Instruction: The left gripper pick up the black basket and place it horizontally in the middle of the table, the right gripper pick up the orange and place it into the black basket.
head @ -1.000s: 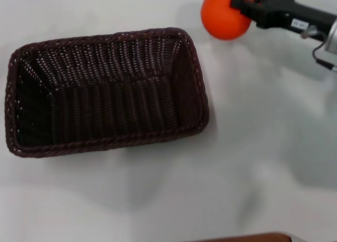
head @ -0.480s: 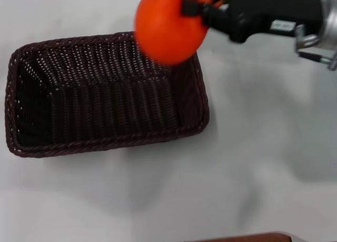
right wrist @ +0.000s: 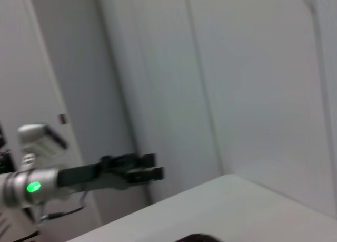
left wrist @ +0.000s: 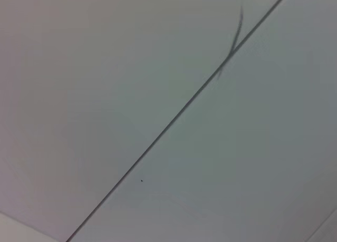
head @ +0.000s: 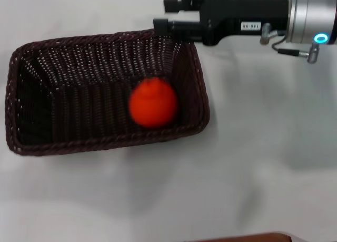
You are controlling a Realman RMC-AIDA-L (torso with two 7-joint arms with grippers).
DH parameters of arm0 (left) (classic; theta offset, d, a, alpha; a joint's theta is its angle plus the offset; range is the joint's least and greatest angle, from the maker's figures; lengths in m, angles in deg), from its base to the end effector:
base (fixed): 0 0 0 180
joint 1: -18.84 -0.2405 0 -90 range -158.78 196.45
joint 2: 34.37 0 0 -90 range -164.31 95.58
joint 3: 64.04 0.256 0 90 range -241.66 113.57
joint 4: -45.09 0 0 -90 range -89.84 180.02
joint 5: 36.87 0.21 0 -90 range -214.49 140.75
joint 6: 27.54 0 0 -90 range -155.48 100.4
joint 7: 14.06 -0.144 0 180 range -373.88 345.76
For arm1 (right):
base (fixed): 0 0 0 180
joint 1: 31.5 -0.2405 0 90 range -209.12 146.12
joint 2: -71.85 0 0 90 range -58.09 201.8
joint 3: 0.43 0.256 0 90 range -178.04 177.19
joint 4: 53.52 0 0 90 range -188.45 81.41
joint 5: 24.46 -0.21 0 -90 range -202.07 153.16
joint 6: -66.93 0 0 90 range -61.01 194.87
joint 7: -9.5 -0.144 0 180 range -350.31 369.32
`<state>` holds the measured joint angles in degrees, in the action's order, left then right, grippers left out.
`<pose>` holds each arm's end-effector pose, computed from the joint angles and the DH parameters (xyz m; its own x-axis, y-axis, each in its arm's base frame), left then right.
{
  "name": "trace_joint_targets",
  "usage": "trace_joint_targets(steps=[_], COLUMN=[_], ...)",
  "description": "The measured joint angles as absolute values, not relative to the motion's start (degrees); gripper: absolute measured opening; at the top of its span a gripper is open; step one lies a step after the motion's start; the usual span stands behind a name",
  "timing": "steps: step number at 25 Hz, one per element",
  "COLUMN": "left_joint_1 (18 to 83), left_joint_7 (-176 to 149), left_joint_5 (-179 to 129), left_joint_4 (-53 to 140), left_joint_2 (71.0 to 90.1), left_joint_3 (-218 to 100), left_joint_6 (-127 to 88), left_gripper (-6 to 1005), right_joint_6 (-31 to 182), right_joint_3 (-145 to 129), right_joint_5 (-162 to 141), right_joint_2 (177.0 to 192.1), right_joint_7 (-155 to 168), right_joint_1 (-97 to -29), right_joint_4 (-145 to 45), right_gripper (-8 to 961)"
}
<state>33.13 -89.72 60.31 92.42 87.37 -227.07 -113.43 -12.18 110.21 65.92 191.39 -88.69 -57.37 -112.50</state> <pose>-0.3523 0.2755 0.1068 0.1388 0.3182 0.9378 0.9503 -0.3091 -0.0358 0.1652 0.3464 0.0007 -0.7549 0.2812 0.5925 0.4022 0.9121 0.0795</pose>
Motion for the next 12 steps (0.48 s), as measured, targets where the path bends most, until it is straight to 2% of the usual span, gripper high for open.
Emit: trace_joint_targets(steps=[1,3,12], left_joint_1=[33.17,33.34,32.65], left_joint_7=[-91.3,-93.66,-114.88], left_joint_5=[60.09,59.45,51.93], left_joint_4=[91.62,90.22,82.75], left_joint_2=[87.41,87.42,88.4], left_joint_3=[-227.1,-227.26,-228.81], left_joint_6=[-113.29,-113.19,-112.8], left_gripper=[725,725,725], right_joint_6=[-11.09,-9.21,-2.22], right_joint_3=[110.29,110.45,114.7], right_joint_5=[65.86,65.55,53.65], right_joint_2=[191.39,191.39,191.54], right_joint_7=[-88.64,-88.5,-78.94], right_joint_1=[-57.29,-56.97,-53.81], right_joint_4=[-112.45,-112.37,-103.93], right_gripper=[426,688,848])
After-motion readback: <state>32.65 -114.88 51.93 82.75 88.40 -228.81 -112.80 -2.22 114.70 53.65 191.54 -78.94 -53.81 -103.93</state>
